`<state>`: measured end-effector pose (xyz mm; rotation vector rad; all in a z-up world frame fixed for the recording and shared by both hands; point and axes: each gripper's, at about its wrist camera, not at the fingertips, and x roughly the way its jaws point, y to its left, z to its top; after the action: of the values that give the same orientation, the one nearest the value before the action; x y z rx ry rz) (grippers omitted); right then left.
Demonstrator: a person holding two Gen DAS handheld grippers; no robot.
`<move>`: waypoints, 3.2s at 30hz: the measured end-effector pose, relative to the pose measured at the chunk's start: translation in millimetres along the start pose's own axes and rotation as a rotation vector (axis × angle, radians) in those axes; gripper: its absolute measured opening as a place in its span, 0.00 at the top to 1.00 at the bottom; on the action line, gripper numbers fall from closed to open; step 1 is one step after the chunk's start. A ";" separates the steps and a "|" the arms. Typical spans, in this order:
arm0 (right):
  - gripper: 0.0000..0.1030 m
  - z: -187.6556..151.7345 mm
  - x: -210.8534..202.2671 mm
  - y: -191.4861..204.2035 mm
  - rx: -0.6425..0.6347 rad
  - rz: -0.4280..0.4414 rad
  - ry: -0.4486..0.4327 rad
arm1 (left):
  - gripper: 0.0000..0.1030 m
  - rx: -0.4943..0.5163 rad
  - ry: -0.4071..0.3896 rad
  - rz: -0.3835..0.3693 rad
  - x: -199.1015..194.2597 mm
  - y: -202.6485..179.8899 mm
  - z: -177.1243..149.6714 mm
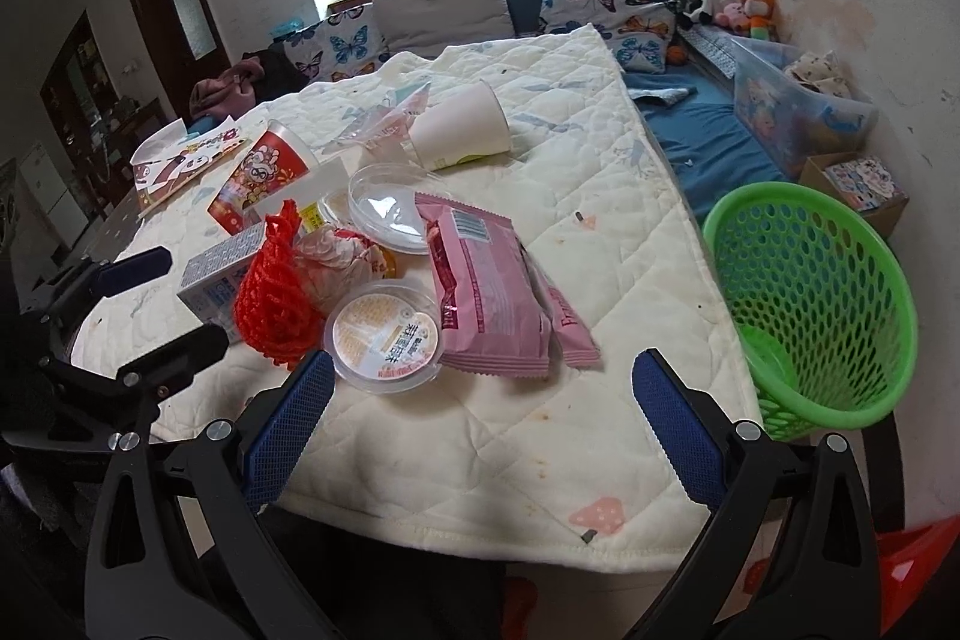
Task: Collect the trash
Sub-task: 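Grasp the red net sleeve with the left tool while the right tool grasps the pink wrapper, then carry both items to the green basket and open both tools to drop them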
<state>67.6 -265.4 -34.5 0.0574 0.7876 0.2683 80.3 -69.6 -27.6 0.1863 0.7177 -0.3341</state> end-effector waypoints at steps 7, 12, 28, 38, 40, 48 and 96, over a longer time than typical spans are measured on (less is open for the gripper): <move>0.04 12.9 15.9 -13.7 0.003 0.087 0.034 | 0.25 0.024 0.045 -0.028 21.8 -1.4 2.6; 0.04 22.3 34.4 -22.0 -0.005 0.144 0.074 | 0.27 0.024 0.061 -0.042 30.0 1.4 2.5; 0.12 40.5 95.8 -46.0 0.084 0.313 0.218 | 0.29 0.021 0.102 -0.092 43.3 5.3 1.5; 0.28 36.3 107.7 -46.8 0.101 0.342 0.255 | 0.37 0.029 0.110 -0.093 50.8 5.6 3.1; 0.28 36.5 108.7 -49.0 0.114 0.351 0.253 | 0.38 0.035 0.109 -0.093 51.7 4.8 4.1; 0.40 35.5 108.0 -48.6 0.141 0.371 0.242 | 0.55 0.024 0.105 -0.102 50.8 7.3 4.6; 0.29 -6.4 22.0 -270.0 0.457 -0.129 0.014 | 0.66 0.137 0.098 -0.376 111.9 -142.9 159.4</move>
<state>136.4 -520.4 -94.9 0.4341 0.8506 -0.0376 204.8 -273.6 7.7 0.1982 0.8277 -0.7385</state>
